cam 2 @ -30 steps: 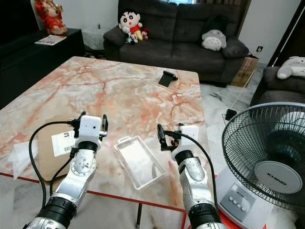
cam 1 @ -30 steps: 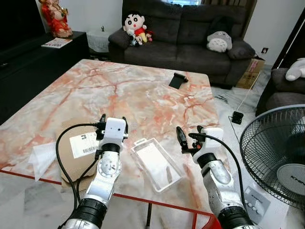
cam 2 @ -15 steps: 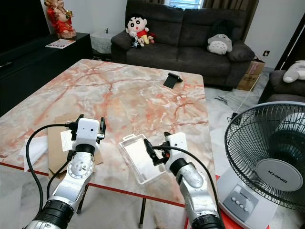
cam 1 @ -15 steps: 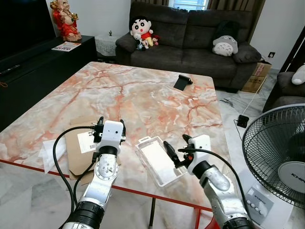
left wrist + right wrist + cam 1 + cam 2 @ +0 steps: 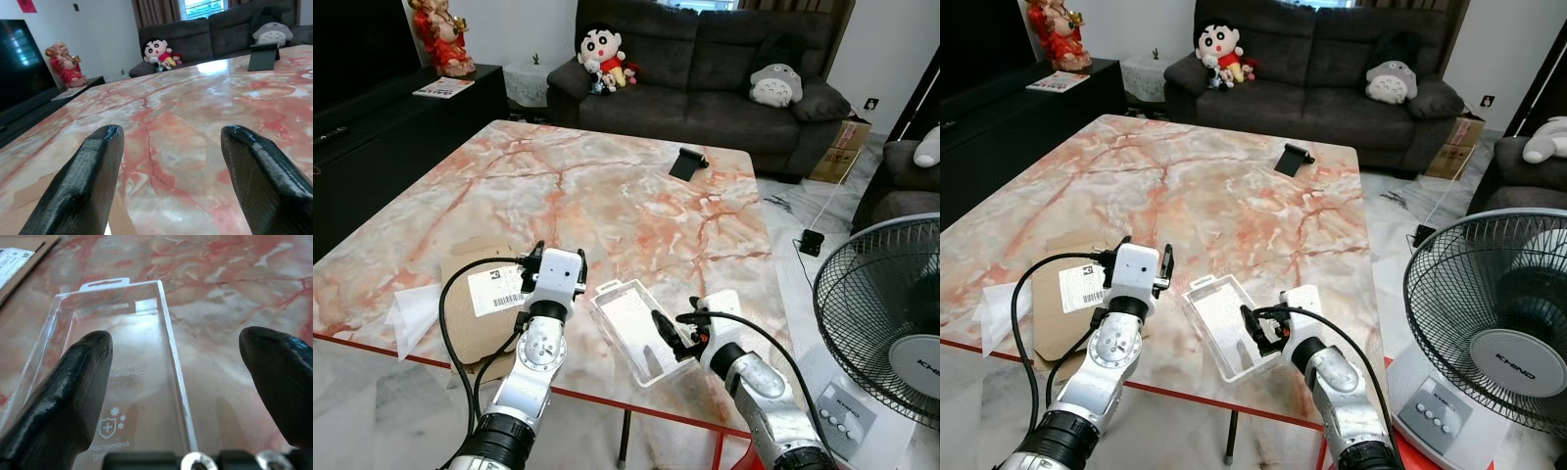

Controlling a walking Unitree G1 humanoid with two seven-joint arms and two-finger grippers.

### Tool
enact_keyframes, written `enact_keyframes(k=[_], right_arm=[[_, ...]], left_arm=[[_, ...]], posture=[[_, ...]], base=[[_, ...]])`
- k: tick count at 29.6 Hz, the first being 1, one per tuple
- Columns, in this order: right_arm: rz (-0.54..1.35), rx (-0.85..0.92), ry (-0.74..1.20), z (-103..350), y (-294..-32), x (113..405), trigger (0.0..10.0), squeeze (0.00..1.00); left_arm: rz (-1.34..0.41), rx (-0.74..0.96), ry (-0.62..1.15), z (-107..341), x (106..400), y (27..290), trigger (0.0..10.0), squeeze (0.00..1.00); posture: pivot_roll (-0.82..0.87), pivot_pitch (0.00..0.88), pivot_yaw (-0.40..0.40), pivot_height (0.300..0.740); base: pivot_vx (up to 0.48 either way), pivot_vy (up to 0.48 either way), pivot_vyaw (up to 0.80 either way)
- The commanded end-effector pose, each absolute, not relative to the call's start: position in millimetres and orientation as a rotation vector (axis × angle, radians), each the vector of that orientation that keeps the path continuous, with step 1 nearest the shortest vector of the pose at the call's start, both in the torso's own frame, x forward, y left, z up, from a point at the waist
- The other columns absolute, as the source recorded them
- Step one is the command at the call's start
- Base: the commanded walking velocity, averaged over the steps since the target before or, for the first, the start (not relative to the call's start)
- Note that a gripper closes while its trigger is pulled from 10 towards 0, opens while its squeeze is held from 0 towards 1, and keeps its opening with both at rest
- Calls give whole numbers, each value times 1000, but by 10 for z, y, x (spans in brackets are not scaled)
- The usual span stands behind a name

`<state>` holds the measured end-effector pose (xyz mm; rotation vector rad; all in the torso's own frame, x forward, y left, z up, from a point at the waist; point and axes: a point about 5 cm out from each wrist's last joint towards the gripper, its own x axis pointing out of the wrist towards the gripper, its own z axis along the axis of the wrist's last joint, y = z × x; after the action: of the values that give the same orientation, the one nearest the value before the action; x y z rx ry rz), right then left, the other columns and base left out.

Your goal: Picking trash to rubbish bin

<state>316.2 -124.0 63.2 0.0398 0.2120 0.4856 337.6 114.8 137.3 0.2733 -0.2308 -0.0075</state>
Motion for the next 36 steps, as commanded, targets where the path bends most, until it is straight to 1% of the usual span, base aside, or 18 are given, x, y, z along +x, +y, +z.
enact_keyframes(k=[1,12,25,36], right_arm=[[493,35,217,651,-1246,3187,10000,0],[499,40,220,621,-1185,3211,10000,0],[421,28,287,513,-1274,3234,10000,0],[406,41,298,487,-1275,3242,10000,0]], left_arm=[[-31,278,-214,1357,3387,1099,10000,0],[-77,287,-202,1343,3391,1037,10000,0],[-96,287,-197,1334,3379,1011,10000,0],[-115,287,-192,1334,3379,988,10000,0]], posture=[[-83,24,-74,740],[-79,8,-70,740],[-73,0,-72,740],[-67,1,-74,740]], base=[[0,0,0],[0,0,0],[0,0,0],[0,0,0]])
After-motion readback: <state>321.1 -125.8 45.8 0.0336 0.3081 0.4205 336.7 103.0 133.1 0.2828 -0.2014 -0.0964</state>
